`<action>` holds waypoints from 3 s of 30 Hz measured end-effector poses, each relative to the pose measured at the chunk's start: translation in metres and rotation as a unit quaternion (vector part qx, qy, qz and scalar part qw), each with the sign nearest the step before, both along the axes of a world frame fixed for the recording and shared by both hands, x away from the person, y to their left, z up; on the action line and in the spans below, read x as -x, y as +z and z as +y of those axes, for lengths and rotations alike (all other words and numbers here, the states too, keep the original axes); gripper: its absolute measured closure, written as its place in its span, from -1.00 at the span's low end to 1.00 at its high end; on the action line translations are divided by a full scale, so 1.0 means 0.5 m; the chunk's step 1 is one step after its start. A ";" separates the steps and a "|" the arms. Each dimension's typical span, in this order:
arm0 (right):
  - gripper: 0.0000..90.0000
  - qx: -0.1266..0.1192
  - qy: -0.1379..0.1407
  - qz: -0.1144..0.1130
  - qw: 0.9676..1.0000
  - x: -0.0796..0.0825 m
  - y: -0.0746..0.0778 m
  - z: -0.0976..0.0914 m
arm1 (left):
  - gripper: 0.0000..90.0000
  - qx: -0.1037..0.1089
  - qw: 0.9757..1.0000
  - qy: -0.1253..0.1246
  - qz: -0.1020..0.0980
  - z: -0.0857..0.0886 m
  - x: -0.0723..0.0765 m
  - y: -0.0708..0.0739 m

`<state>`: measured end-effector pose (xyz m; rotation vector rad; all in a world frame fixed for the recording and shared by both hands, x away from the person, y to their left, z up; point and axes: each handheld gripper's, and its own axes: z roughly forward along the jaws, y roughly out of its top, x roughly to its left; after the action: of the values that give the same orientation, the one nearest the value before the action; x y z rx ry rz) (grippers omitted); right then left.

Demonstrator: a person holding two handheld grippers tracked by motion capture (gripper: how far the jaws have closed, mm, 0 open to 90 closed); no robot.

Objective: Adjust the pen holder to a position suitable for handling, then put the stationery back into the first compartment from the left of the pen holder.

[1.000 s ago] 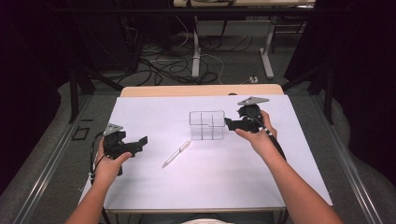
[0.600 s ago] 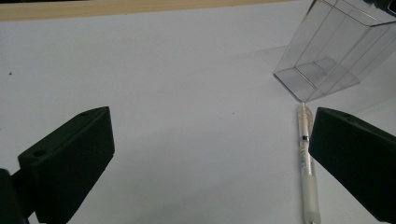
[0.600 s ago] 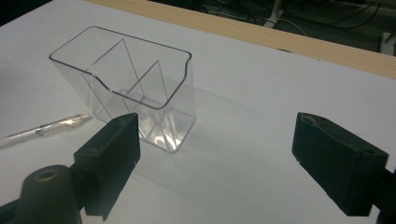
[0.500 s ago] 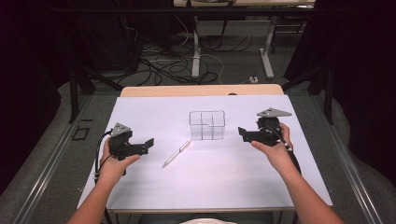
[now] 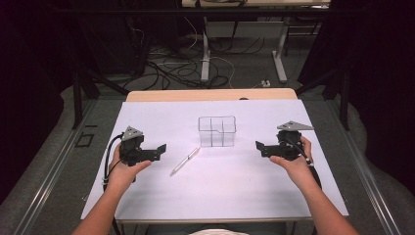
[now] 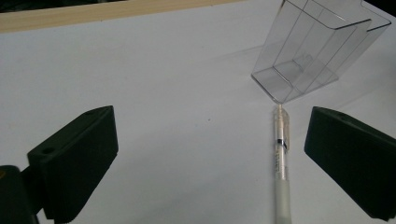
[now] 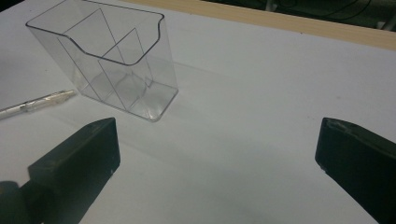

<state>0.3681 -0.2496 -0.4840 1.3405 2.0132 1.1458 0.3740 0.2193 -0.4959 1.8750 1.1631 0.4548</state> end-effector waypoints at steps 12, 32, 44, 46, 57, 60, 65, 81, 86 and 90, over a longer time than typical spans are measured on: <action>-0.99 0.022 0.019 -0.030 0.999 0.008 0.008 0.014 | -0.64 -0.037 0.999 -0.032 0.010 -0.044 -0.011 0.026; -0.67 0.063 0.054 -0.045 0.996 0.019 0.009 0.026 | -0.23 -0.101 0.986 -0.099 0.089 -0.132 -0.055 0.012; -0.64 0.066 0.059 -0.041 0.995 0.015 0.002 0.023 | 0.12 -0.164 0.970 -0.116 0.140 -0.160 -0.061 -0.010; -0.64 0.072 0.061 -0.040 0.995 0.014 0.000 0.021 | 0.17 -0.172 0.966 -0.122 0.149 -0.160 -0.062 -0.012; -0.63 0.070 0.053 -0.032 0.996 0.013 -0.005 0.017 | 0.41 -0.158 0.959 -0.122 0.203 -0.169 -0.060 -0.034; -0.62 0.068 0.055 -0.030 0.996 0.013 -0.007 0.016 | 0.44 -0.167 0.956 -0.123 0.209 -0.170 -0.061 -0.037; -0.62 0.068 0.060 -0.029 0.995 0.012 -0.008 0.016 | 0.50 -0.170 0.953 -0.124 0.217 -0.174 -0.061 -0.044; -0.64 0.065 0.056 -0.019 0.996 0.013 -0.013 0.019 | 0.64 -0.197 0.945 -0.132 0.226 -0.188 -0.056 -0.063; -0.64 0.068 0.060 -0.019 0.996 0.012 -0.013 0.018 | 0.66 -0.207 0.943 -0.138 0.221 -0.193 -0.056 -0.068; -0.64 0.068 0.062 -0.020 0.996 0.011 -0.013 0.019 | 0.71 -0.213 0.942 -0.137 0.218 -0.193 -0.055 -0.068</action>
<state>0.3624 -0.2402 -0.4908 1.1315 2.1288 1.0581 0.4017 0.1226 -0.5297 2.5689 1.1134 0.1363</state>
